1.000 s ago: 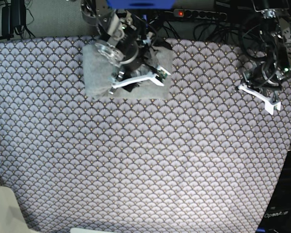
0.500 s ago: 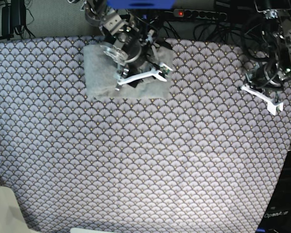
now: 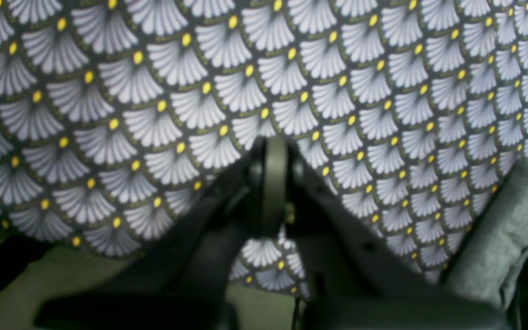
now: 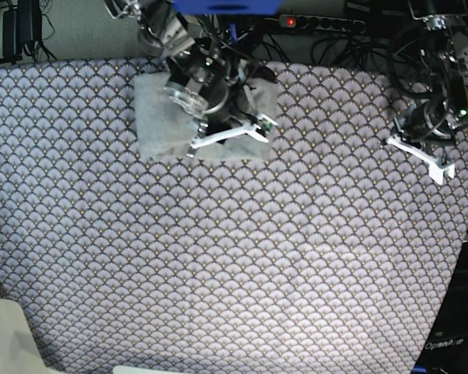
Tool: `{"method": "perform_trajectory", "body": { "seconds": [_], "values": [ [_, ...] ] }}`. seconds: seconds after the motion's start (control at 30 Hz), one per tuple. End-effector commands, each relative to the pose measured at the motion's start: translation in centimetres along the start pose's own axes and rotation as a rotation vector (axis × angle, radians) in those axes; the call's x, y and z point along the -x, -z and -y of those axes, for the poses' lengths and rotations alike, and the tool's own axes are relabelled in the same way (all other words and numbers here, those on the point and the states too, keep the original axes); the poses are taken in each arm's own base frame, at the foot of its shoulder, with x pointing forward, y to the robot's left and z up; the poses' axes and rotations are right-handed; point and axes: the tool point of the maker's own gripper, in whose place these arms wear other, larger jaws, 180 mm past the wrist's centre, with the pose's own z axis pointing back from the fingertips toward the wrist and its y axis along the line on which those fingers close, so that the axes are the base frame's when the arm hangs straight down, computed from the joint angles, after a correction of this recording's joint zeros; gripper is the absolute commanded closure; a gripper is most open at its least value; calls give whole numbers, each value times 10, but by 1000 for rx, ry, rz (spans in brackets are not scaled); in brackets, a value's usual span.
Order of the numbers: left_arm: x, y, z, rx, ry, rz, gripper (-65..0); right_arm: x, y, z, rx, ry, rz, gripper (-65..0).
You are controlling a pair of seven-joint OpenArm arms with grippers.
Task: Fold the T-shirt properly
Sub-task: 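Fold the grasped edge over the stack with the right gripper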
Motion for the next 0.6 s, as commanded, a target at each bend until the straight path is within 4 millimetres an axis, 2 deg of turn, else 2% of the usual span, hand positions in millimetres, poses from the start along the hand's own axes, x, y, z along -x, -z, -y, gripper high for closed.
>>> {"method": "perform_trajectory", "body": {
  "seconds": [0.0, 0.1, 0.13, 0.3, 0.57],
  "values": [
    [-12, -5, -1, 0, 12, 38, 0, -6, -2, 6, 17, 5, 18, -115],
    [-12, -5, -1, 0, 12, 38, 0, -7, -3, 5, 17, 4, 20, -13],
    [-12, -5, -1, 0, 12, 38, 0, -8, -3, 6, 19, 3, 21, 0],
    [-13, -5, 0, 1, 12, 39, 0, -14, -5, 13, 36, -4, 33, 0],
    [-13, -5, 0, 1, 12, 39, 0, -38, -30, 34, 105, 8, 130, 0]
  ]
}}
